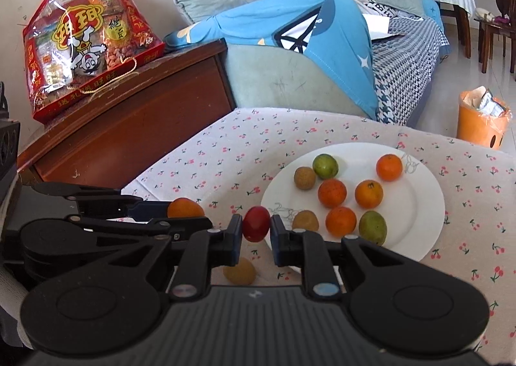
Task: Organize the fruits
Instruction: 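Grasp a red cherry tomato with the right gripper while the left gripper grasps an orange, then carry the tomato and orange onto the plate and open both grippers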
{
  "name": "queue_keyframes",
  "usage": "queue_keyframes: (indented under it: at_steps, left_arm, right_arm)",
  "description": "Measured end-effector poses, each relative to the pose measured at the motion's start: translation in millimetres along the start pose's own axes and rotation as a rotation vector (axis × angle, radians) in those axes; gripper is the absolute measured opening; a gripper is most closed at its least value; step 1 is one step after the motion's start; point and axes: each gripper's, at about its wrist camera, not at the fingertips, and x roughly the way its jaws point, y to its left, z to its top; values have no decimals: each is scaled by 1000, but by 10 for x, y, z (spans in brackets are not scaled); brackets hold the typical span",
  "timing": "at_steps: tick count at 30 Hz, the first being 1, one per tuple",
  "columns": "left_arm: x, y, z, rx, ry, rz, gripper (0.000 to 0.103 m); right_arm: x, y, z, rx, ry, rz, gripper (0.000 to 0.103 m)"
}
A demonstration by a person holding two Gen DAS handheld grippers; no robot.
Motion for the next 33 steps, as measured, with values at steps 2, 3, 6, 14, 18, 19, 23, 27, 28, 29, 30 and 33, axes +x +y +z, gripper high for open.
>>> queue_keyframes:
  at_steps: [2, 3, 6, 14, 18, 19, 23, 27, 28, 29, 30, 33]
  left_arm:
    - [-6, -28, 79, 0, -21, -3, 28]
    - [0, -46, 124, 1, -31, -6, 28]
    - [40, -92, 254, 1, -55, -21, 28]
    - [296, -189, 455, -23, -50, -41, 28]
    - [471, -207, 468, -40, -22, -39, 29]
    - [516, -211, 457, -40, -12, -34, 29]
    - [641, -203, 414, -57, 25, -37, 29]
    - [734, -202, 397, -64, 44, -35, 29]
    - [762, -200, 395, -68, 49, -34, 29]
    - [791, -195, 396, -72, 54, -32, 29]
    - [817, -193, 395, -76, 58, -33, 29]
    - [876, -193, 388, -87, 70, -37, 29]
  right_arm:
    - [-55, -51, 72, 11, -26, -7, 18]
    - [-81, -83, 105, 18, -38, -12, 18]
    - [-152, -200, 217, 24, -71, -43, 18]
    - [-94, -697, 379, 125, -71, -125, 18]
    - [1, -907, 318, 182, -35, -150, 18]
    - [25, -946, 304, 201, -26, -147, 18]
    - [124, -1005, 246, 219, 10, -148, 18]
    - [214, -1053, 182, 244, 41, -153, 18]
    - [224, -1056, 171, 248, 45, -153, 18]
    - [236, -1056, 160, 251, 49, -154, 18]
    - [242, -1055, 151, 251, 51, -155, 18]
    - [266, -1054, 140, 252, 57, -150, 19]
